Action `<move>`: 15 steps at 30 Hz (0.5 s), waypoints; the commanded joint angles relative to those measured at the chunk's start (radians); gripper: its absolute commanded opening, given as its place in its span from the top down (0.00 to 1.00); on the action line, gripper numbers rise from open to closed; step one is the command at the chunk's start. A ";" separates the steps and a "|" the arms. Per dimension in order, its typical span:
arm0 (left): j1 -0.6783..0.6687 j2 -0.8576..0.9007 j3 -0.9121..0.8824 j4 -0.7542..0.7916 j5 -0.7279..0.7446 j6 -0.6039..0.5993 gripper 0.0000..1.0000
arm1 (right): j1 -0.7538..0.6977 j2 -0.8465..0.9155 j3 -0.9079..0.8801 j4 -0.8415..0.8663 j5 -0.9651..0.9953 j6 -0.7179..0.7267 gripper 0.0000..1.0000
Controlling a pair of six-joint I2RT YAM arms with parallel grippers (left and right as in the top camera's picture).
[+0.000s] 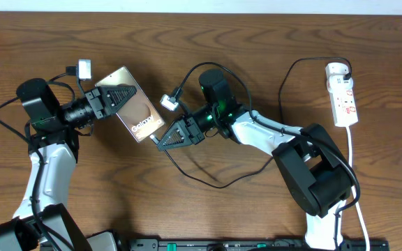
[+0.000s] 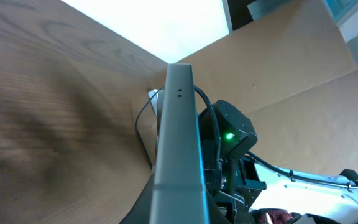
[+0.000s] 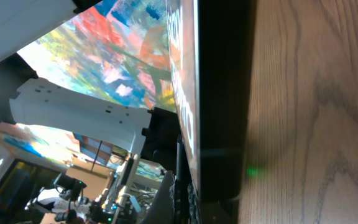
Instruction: Plug charger to phone and switch on socket
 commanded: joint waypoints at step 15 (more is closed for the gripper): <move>0.000 -0.005 0.007 0.008 0.059 -0.003 0.92 | -0.018 0.001 0.008 0.003 -0.025 -0.022 0.99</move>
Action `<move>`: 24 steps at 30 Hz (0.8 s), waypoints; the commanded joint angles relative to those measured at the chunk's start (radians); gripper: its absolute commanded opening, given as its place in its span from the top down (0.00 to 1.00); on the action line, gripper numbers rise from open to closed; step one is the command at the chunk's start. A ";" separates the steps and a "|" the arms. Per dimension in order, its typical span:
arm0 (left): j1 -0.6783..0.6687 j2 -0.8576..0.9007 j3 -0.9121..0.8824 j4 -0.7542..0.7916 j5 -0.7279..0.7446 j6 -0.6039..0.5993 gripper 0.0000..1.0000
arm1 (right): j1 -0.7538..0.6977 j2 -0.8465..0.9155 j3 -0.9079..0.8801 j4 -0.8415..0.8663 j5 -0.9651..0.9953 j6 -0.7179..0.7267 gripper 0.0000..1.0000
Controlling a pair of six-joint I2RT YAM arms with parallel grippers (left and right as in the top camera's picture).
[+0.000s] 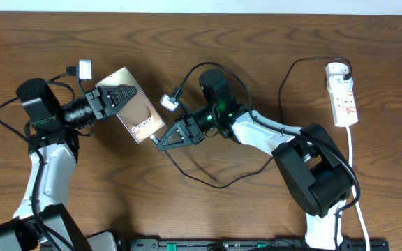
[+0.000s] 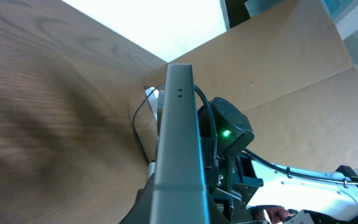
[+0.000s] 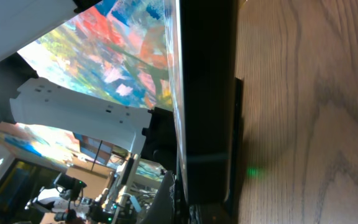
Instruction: Plug charger to phone and switch on socket
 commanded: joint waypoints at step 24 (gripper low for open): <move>-0.001 -0.005 0.007 0.004 0.042 -0.006 0.92 | -0.026 0.001 0.008 0.003 -0.011 -0.024 0.99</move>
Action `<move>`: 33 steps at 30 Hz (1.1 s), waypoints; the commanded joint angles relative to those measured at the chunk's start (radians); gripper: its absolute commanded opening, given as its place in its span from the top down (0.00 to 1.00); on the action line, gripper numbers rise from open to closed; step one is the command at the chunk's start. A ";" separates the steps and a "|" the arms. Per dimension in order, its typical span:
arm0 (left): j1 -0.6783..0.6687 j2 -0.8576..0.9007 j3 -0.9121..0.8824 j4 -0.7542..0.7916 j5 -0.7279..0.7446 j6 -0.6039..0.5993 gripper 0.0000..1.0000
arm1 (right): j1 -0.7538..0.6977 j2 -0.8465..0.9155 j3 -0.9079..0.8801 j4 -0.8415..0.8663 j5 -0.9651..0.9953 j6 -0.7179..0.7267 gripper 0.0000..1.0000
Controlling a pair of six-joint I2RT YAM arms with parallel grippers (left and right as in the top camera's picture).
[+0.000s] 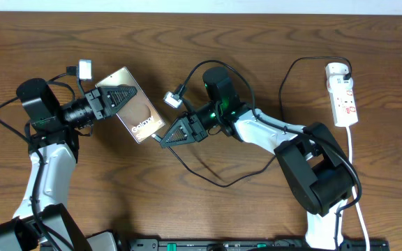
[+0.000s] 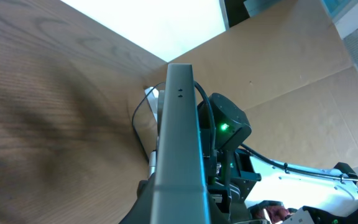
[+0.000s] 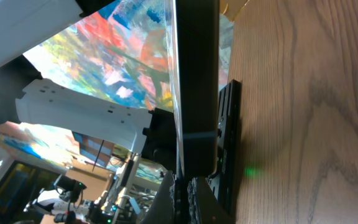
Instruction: Plug charger to phone and switch on socket
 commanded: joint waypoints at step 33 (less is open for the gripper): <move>-0.003 -0.005 0.007 -0.010 -0.022 -0.043 0.93 | 0.013 0.001 0.008 0.107 0.186 0.163 0.99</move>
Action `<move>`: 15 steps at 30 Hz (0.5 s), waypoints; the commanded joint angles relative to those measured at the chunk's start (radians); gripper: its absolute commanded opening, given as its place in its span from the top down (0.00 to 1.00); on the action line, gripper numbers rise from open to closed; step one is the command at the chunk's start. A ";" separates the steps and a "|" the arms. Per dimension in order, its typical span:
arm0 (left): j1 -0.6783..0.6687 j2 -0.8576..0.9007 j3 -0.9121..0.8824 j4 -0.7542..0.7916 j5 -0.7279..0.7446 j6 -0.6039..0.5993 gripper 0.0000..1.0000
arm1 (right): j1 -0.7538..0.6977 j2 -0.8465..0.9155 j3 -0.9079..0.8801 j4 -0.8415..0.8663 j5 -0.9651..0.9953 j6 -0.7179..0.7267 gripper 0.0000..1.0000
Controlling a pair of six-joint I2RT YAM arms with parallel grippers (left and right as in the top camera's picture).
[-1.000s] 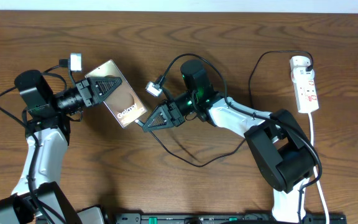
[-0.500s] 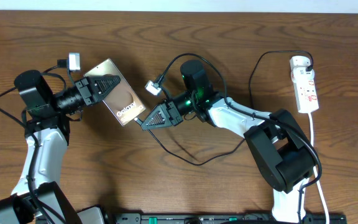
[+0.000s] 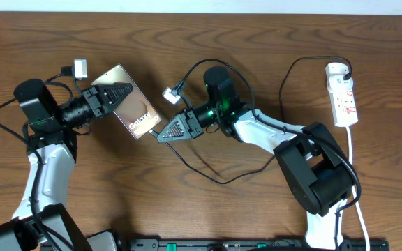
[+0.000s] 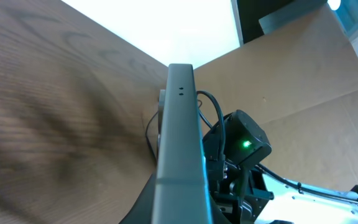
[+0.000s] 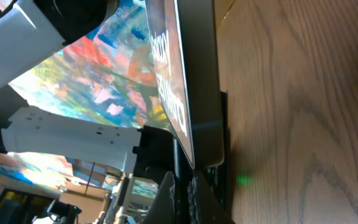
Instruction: Plug charger to phone and switch on socket
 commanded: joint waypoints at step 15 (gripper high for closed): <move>-0.014 -0.005 0.007 -0.003 0.026 -0.050 0.93 | 0.026 0.000 0.012 0.071 0.164 0.065 0.99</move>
